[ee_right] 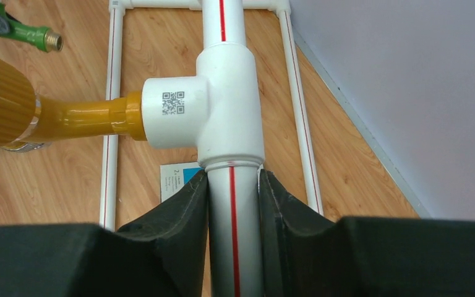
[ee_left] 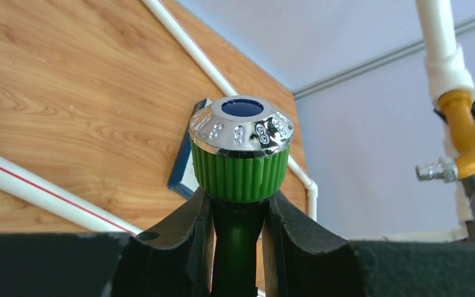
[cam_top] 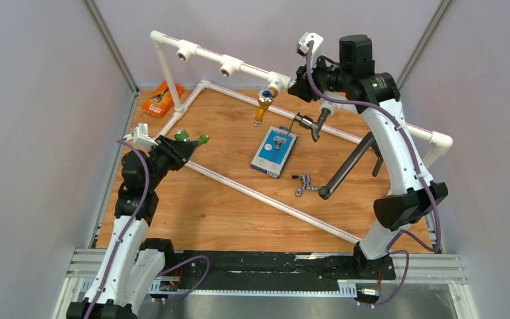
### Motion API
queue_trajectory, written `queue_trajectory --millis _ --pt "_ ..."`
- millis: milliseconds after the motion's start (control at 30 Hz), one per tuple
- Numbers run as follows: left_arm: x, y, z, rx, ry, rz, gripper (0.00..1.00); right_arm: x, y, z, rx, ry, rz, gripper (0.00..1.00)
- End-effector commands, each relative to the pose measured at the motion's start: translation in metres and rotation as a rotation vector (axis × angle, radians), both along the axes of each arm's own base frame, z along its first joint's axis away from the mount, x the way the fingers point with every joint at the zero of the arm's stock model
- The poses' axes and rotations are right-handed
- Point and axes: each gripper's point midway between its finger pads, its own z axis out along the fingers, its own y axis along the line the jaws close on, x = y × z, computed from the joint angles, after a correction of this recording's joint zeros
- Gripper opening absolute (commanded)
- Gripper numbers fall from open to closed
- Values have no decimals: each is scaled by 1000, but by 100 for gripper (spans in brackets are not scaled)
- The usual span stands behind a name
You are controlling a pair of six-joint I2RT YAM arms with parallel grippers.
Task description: Install the water faucets
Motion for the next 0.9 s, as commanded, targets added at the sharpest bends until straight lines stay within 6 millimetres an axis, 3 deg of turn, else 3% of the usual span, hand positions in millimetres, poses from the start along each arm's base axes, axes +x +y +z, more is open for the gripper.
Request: queue_trajectory --millis 0,333,633,733,767,800,833,867 --pt "17 14 53 -114 -91 112 0 -14 -3 19 9 -53 31 30" --pt "43 28 116 -402 -121 225 0 -54 11 37 98 -50 119 0" --pt "56 75 148 -592 -183 453 0 -73 21 37 144 -62 189 0" --pt "66 80 163 -639 -192 468 0 -71 23 32 133 -67 179 0" --pt "75 78 159 -650 -174 459 0 -69 24 30 123 -70 171 0" --pt "79 85 170 -664 -205 461 0 -69 24 29 118 -75 168 0" --pt "89 82 165 -692 -174 447 0 -67 24 27 112 -77 162 1" --pt "91 81 176 -717 -208 424 0 -67 23 25 106 -83 157 1"
